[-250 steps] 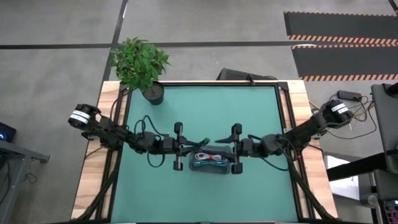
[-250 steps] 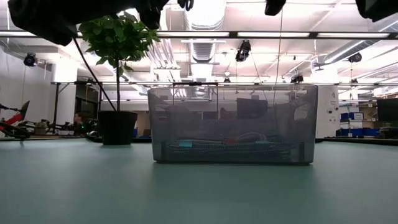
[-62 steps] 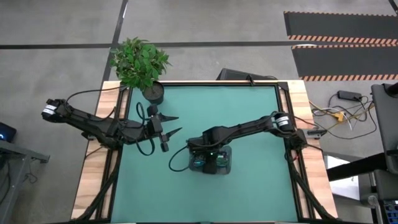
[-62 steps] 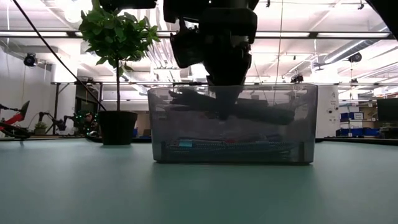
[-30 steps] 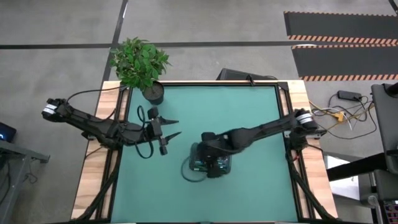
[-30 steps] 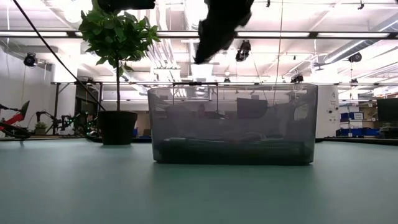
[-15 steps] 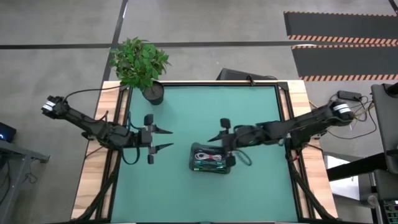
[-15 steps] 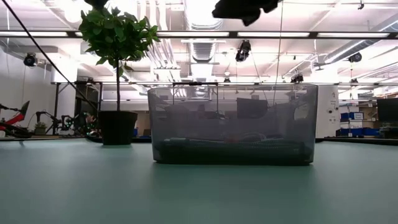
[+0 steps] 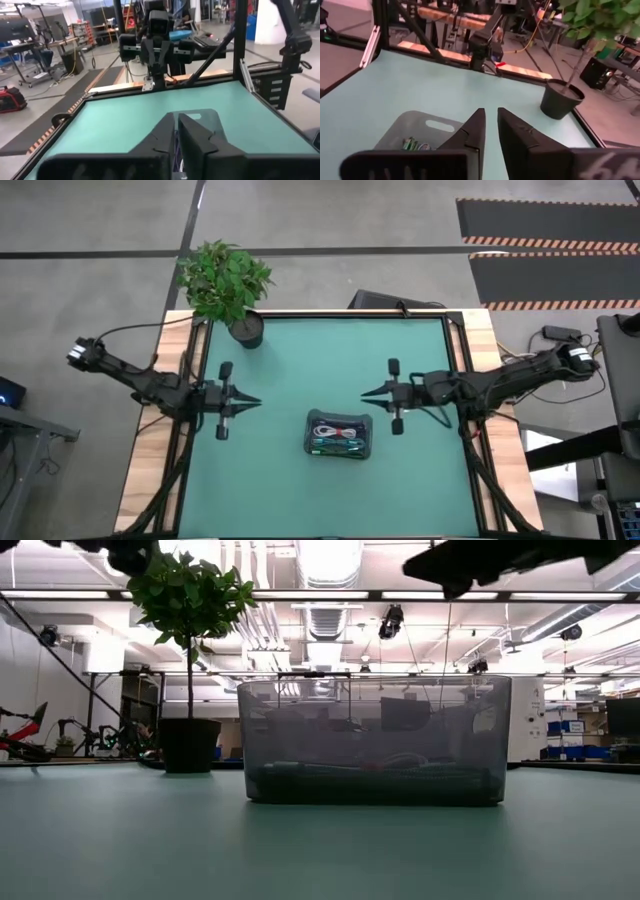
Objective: Pick and place USB-C Cables
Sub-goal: Return to Home Position
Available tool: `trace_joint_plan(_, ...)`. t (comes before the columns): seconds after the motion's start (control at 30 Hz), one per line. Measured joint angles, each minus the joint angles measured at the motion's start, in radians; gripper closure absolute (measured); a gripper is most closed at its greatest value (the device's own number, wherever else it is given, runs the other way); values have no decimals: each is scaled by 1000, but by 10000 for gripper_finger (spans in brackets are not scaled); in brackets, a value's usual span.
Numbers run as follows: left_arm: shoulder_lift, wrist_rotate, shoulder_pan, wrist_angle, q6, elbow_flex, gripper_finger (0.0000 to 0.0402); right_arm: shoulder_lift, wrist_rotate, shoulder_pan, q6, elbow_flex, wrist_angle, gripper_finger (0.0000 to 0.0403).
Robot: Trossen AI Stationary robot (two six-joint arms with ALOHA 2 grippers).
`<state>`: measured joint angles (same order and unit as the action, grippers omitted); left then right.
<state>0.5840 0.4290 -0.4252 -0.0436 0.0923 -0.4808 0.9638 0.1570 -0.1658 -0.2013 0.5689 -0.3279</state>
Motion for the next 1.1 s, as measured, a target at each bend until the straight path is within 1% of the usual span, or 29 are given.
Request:
trace_joint_plan(0.03,-19,0,0,-1,-1,12,395,-20,0,1,2,-16,-4,369)
trace_joint_plan(0.23,-113,1,0,-2,-1,83,397,-135,0,1,4,-91,-7,391)
trace_joint_plan(0.4,-180,2,0,-5,14,134,400,-233,1,13,-14,-144,-3,394)
trace_joint_plan(0.5,-239,3,0,-10,26,184,400,-292,0,33,-22,-179,3,394)
trace_joint_plan(0.63,-315,3,2,-74,28,267,400,-379,0,79,-26,-245,1,394)
trace_joint_plan(0.73,-374,6,13,-112,53,307,400,-443,-10,123,-22,-288,2,394)
trace_joint_plan(0.8,-412,15,27,-153,87,328,400,-482,-35,159,-23,-306,3,394)
trace_joint_plan(0.9,-448,35,63,-325,161,366,401,-535,-86,222,-25,-309,6,394)
trace_joint_plan(0.93,-456,33,75,-356,192,372,401,-552,-108,245,-26,-304,20,394)
trace_joint_plan(1.0,-466,32,100,-348,239,373,401,-579,-160,293,-28,-281,52,394)
trace_joint_plan(1.1,-480,31,135,-286,255,362,401,-615,-224,352,-29,-261,95,394)
